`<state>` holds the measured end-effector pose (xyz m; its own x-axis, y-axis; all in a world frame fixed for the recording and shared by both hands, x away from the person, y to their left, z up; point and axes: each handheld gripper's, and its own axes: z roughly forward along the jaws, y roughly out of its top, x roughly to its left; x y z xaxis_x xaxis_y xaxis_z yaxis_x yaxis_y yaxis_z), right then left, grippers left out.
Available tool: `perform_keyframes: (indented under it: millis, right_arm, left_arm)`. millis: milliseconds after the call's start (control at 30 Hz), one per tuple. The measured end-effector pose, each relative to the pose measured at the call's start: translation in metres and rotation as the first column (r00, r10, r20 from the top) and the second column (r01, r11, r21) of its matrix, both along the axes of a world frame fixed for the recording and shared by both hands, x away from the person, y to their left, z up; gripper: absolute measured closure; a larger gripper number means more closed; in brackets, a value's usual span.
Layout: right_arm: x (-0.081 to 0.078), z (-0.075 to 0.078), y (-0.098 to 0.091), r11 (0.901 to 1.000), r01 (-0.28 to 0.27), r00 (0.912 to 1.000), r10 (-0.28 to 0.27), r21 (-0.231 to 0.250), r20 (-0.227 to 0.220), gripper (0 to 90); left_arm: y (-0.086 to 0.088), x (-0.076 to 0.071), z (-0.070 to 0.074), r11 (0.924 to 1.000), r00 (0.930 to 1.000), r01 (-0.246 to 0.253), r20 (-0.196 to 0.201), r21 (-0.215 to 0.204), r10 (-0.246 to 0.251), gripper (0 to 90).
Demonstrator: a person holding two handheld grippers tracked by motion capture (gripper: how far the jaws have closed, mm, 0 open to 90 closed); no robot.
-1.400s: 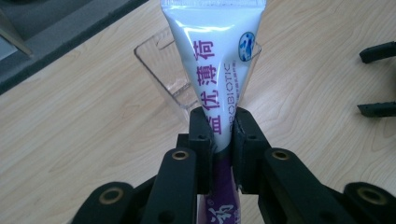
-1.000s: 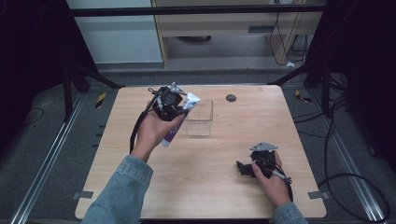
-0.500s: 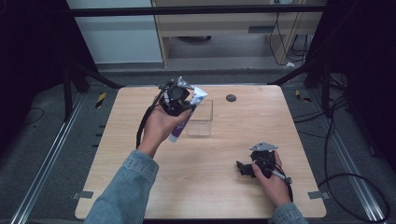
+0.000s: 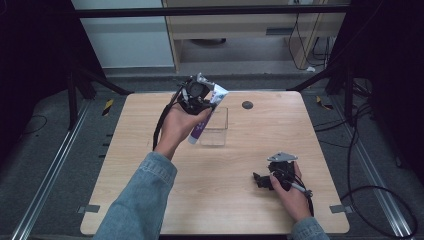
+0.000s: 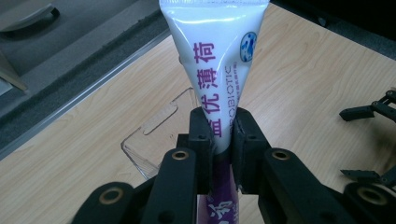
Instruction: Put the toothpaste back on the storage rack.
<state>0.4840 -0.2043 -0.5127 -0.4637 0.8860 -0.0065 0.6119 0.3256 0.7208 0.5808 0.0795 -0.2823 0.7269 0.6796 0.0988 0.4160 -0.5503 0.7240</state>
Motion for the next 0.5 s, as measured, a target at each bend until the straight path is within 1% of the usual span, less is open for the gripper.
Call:
perform_keyframes:
  millis: [67,267,400,467,500]
  right_arm:
    - [0.0,0.0,0.0,1.0,0.0,1.0,0.0,0.0,0.0,0.3]
    - [0.0,0.0,0.0,1.0,0.001,1.0,-0.001,0.003,-0.001,0.3]
    - [0.0,0.0,0.0,1.0,0.001,1.0,-0.001,0.003,-0.001,0.3]
    - [0.0,0.0,0.0,1.0,0.002,1.0,-0.002,0.003,-0.001,0.3]
    - [0.0,0.0,0.0,1.0,0.001,1.0,-0.001,0.002,0.0,0.3]
  left_arm:
    - [0.0,0.001,0.0,0.9999,1.0,-0.004,0.007,-0.015,0.004,79.6]
    - [-0.004,0.003,0.002,0.9996,0.9996,-0.009,0.028,-0.027,0.01,79.6]
    - [-0.004,0.007,0.005,0.9992,0.9991,-0.017,0.037,-0.037,0.018,79.6]
    - [-0.004,0.009,0.006,0.9988,0.9986,-0.021,0.047,-0.045,0.023,79.6]
    - [-0.005,0.011,0.008,0.9981,0.9979,-0.028,0.057,-0.055,0.031,79.6]
